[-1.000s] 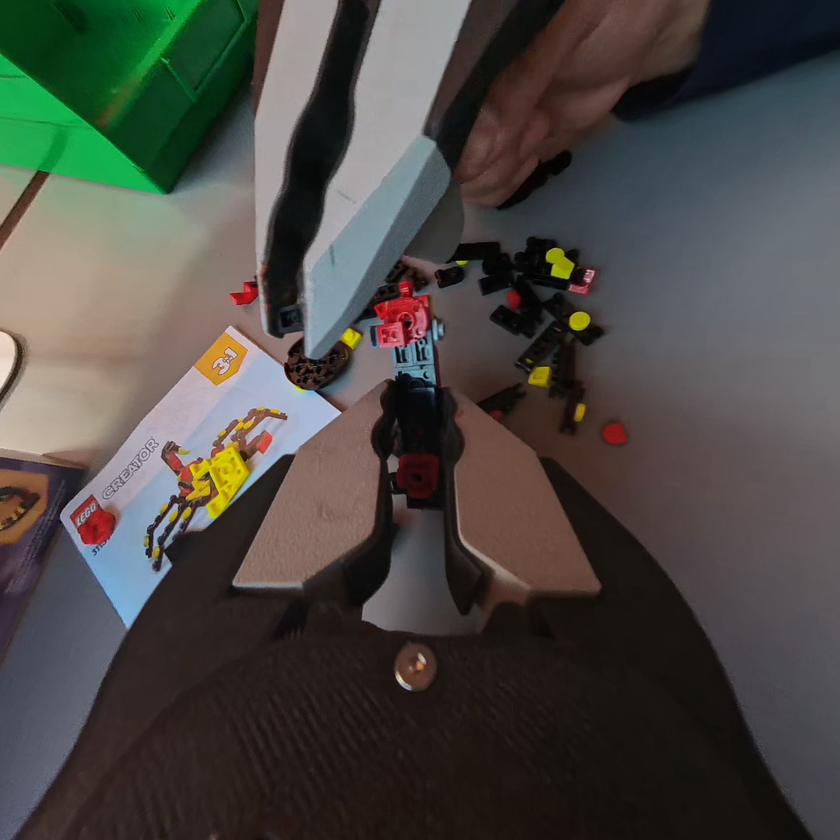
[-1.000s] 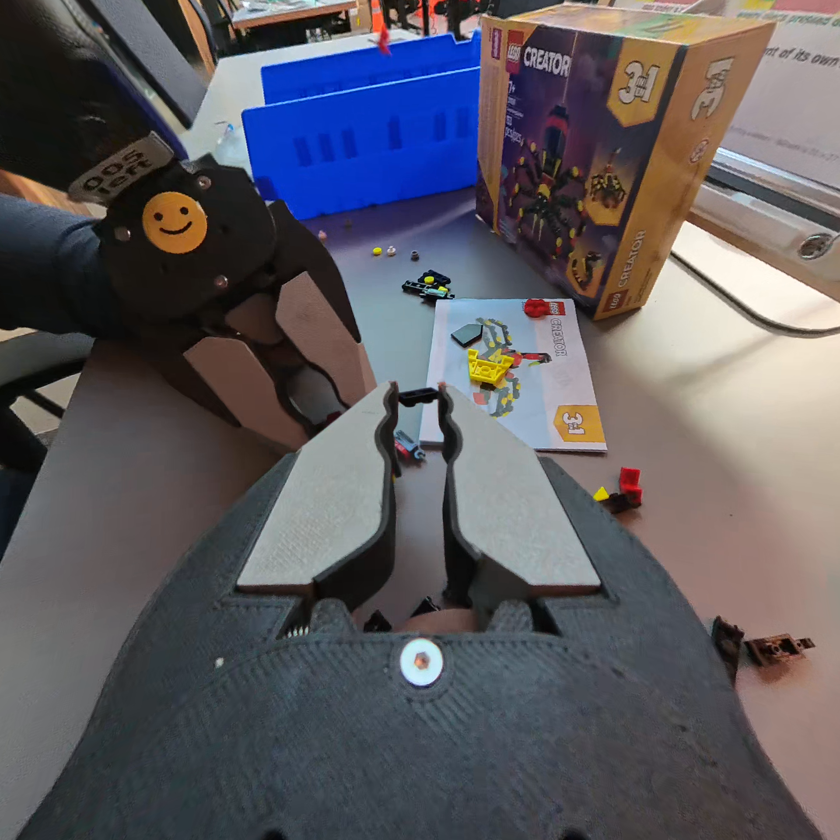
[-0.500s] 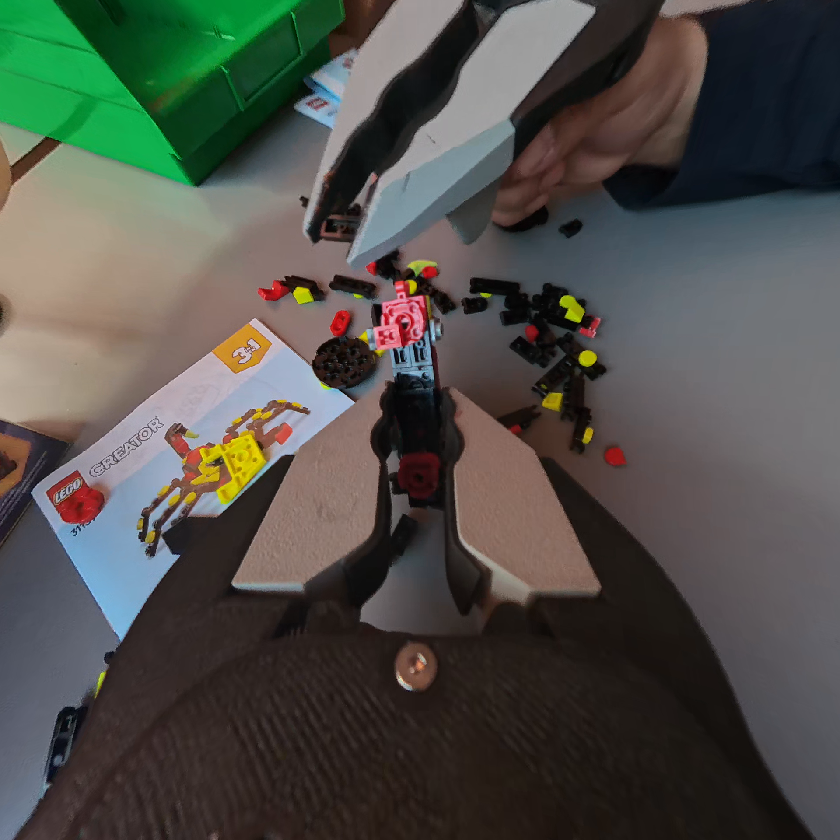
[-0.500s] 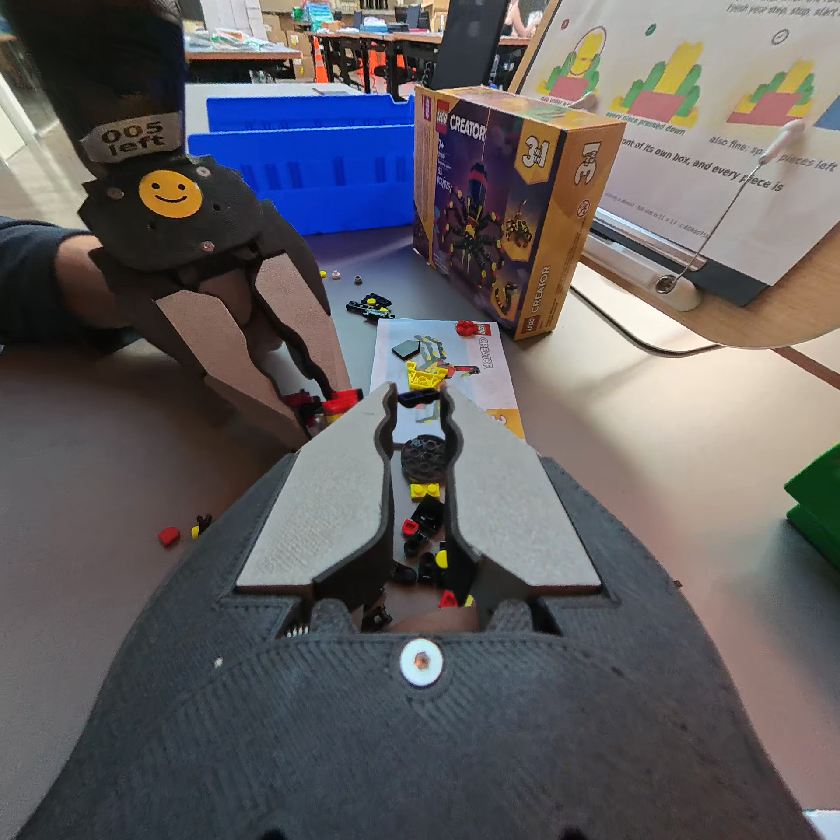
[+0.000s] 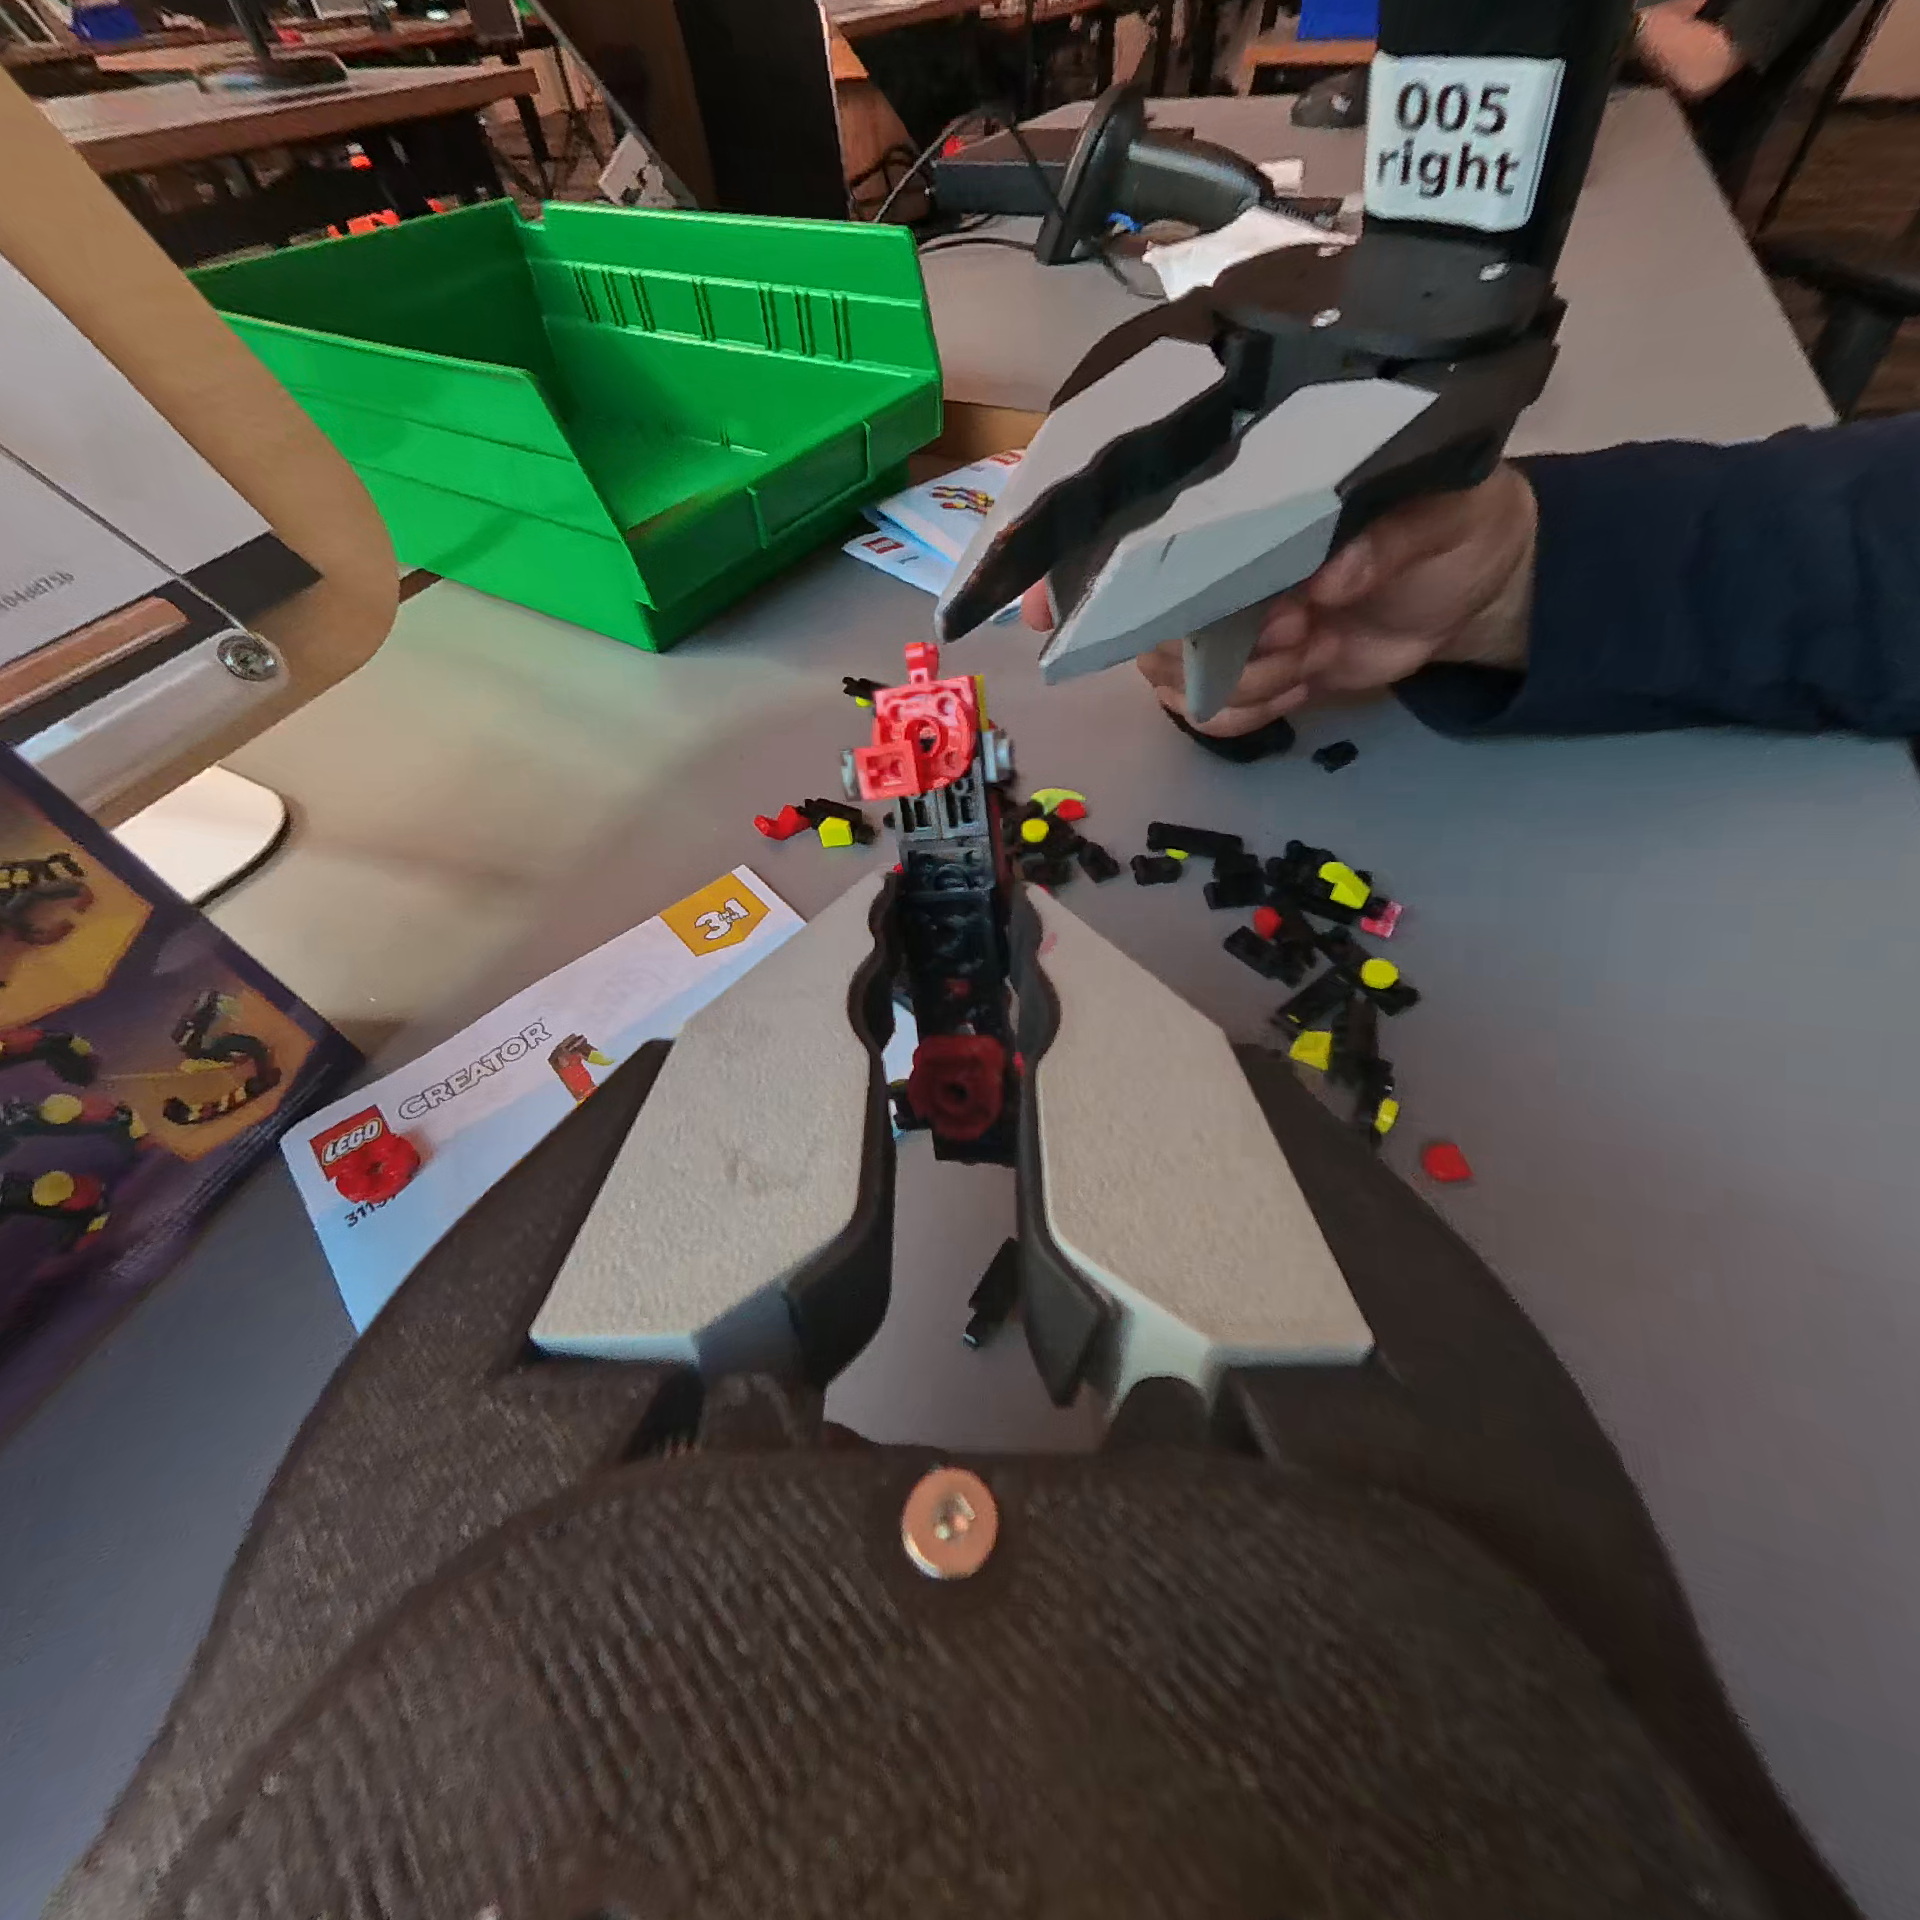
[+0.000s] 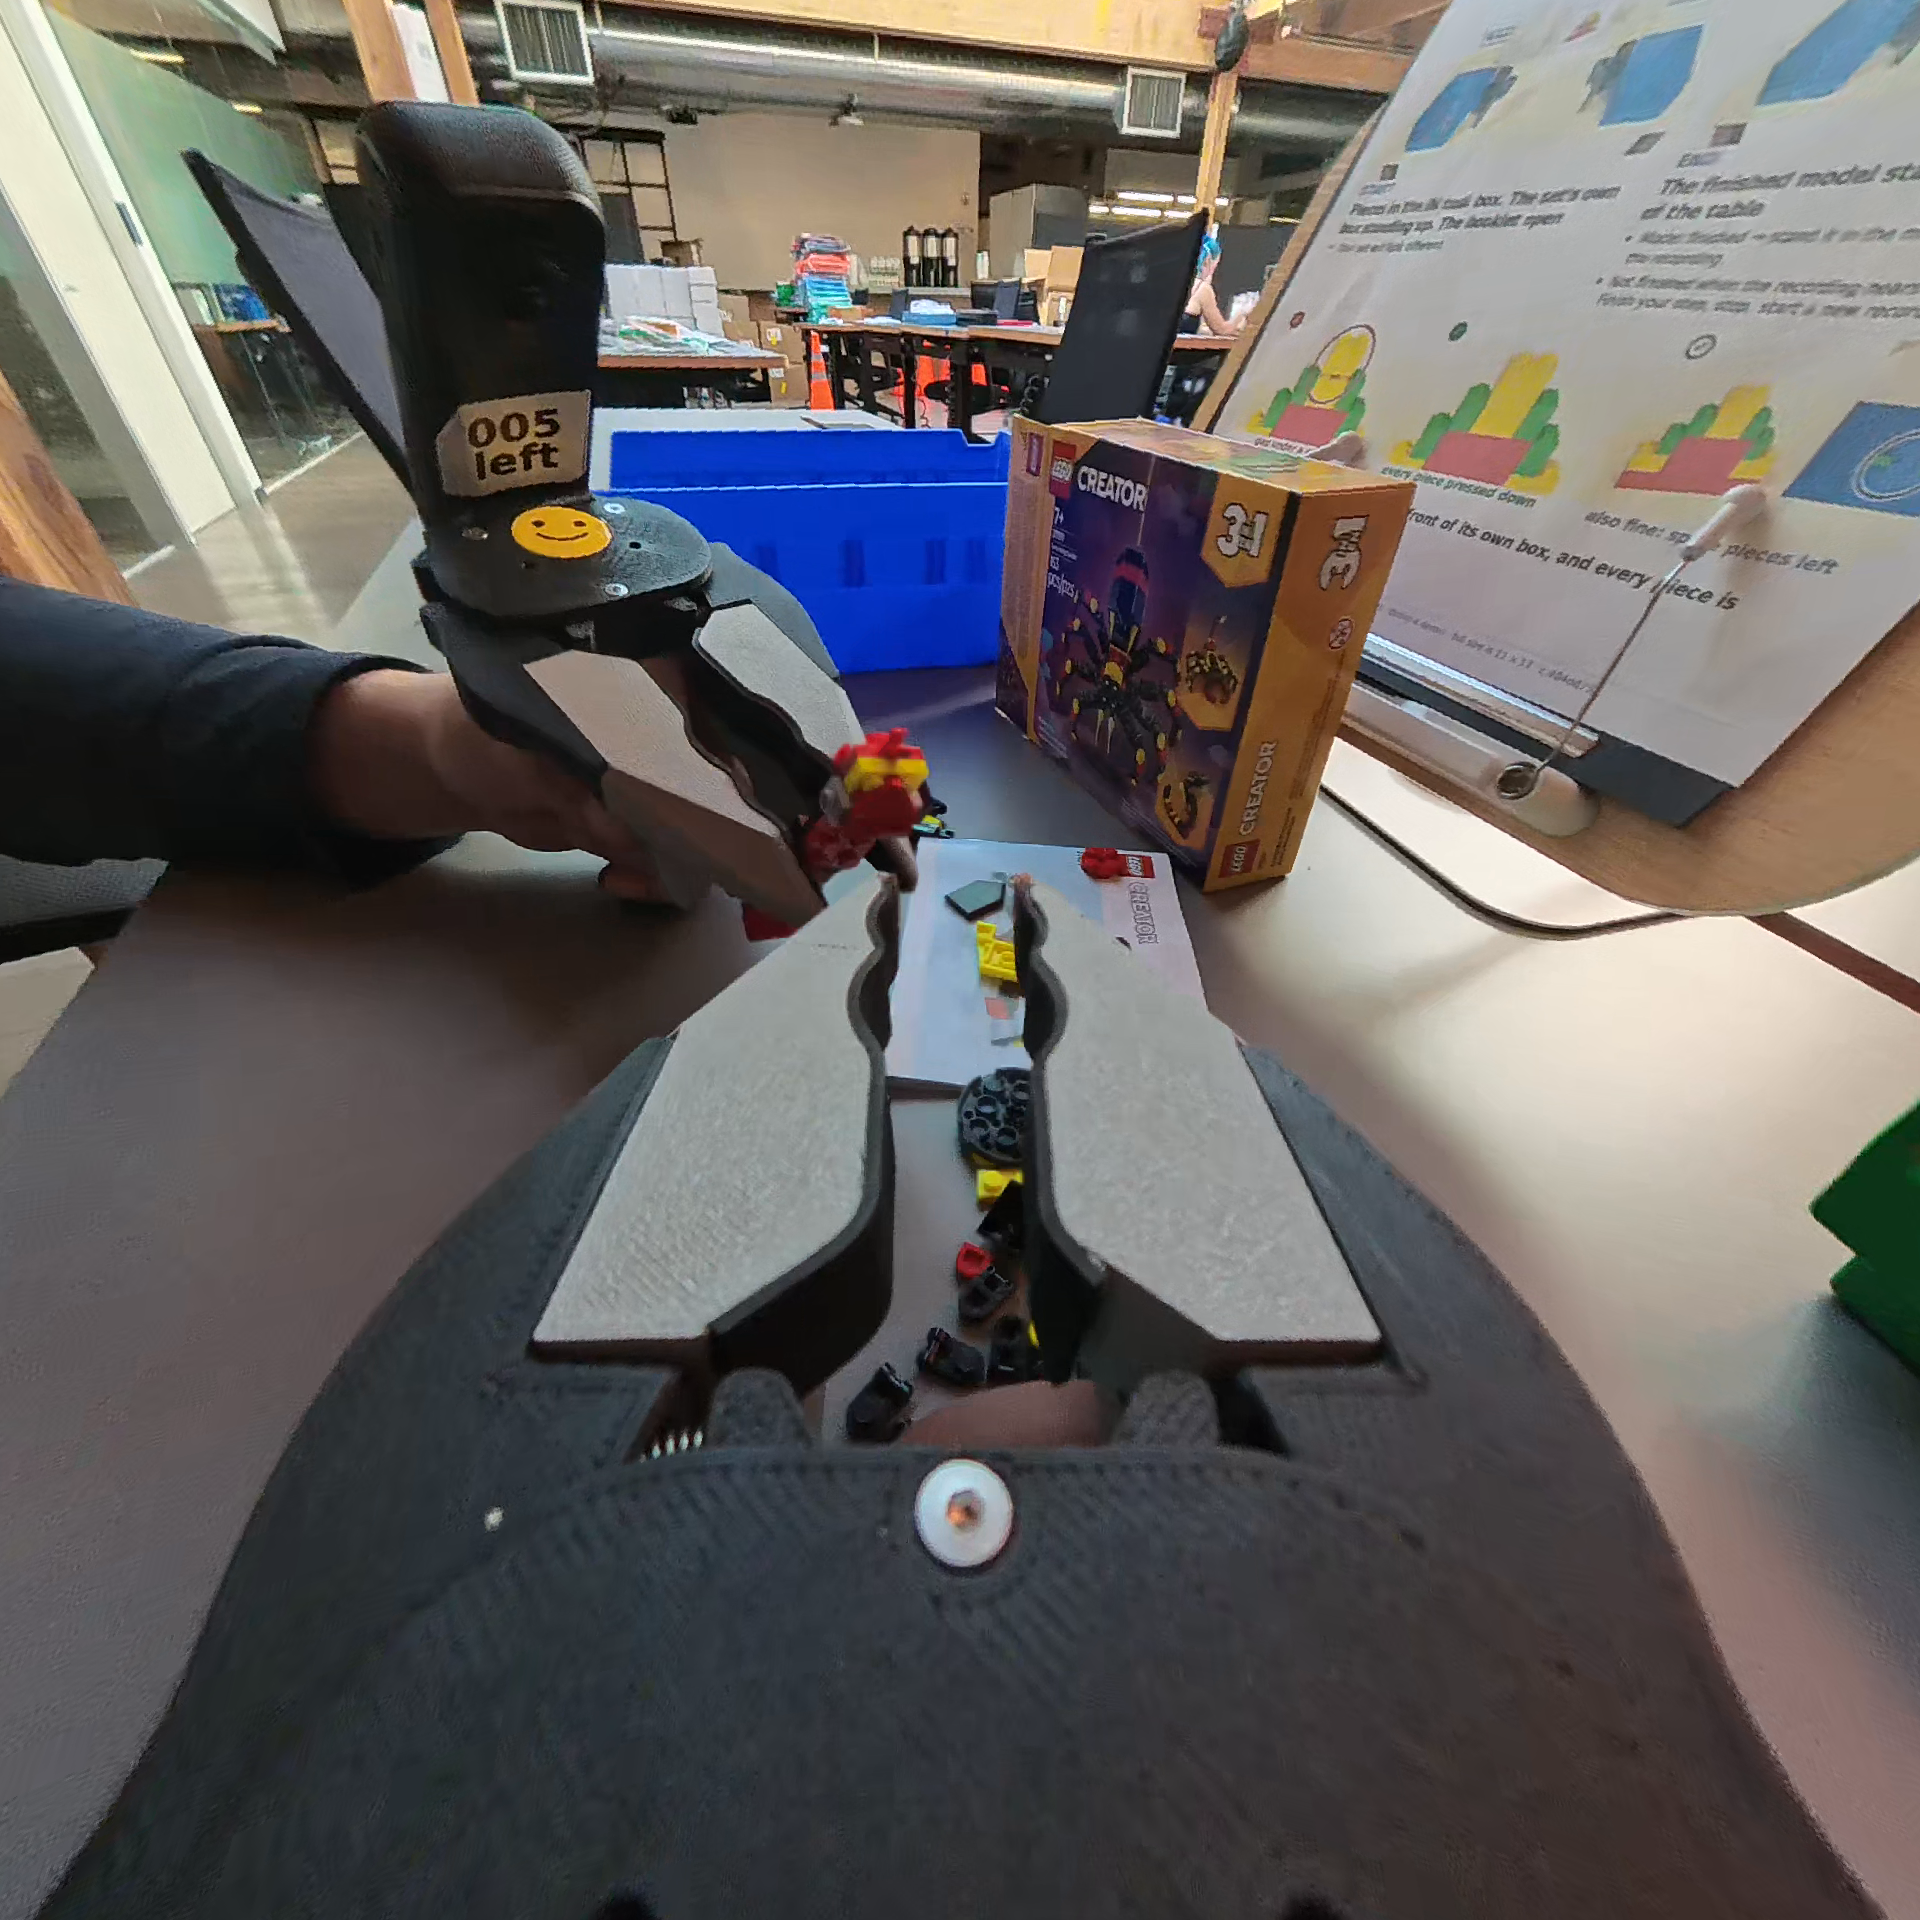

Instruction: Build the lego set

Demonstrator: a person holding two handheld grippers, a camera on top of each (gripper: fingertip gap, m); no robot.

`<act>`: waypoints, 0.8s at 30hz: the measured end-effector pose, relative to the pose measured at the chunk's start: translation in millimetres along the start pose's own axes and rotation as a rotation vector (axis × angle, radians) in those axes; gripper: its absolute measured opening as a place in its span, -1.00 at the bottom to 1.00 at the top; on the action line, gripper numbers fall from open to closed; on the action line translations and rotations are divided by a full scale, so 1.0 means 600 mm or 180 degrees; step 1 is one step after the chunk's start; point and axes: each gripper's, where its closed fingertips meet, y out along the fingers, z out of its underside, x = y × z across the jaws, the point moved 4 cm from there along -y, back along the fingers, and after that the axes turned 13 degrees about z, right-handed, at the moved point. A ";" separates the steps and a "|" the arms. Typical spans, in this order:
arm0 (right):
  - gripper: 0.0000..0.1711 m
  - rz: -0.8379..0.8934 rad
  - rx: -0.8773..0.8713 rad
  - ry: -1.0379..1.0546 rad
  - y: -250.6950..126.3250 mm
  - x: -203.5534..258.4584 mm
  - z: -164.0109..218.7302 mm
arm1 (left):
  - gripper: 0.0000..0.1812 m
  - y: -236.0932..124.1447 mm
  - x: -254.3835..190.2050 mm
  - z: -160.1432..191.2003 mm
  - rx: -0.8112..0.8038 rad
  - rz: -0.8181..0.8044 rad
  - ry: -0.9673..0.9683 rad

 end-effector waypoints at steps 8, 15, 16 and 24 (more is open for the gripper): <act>-0.76 -0.0094 0.0038 -0.0187 0.004 0.022 0.002 | -0.82 0.019 -0.004 0.015 0.0508 -0.0498 0.0582; -0.75 0.0042 0.0144 -0.0634 0.007 0.025 0.012 | -0.81 0.031 -0.007 0.038 0.1039 -0.0784 0.1234; -0.76 0.0089 0.0176 -0.0833 0.008 0.028 0.017 | -0.81 0.032 -0.007 0.040 0.1079 -0.0803 0.1288; -0.82 0.0388 0.0552 -0.1777 0.029 0.045 0.052 | -0.82 0.039 -0.009 0.049 0.1502 -0.1029 0.1811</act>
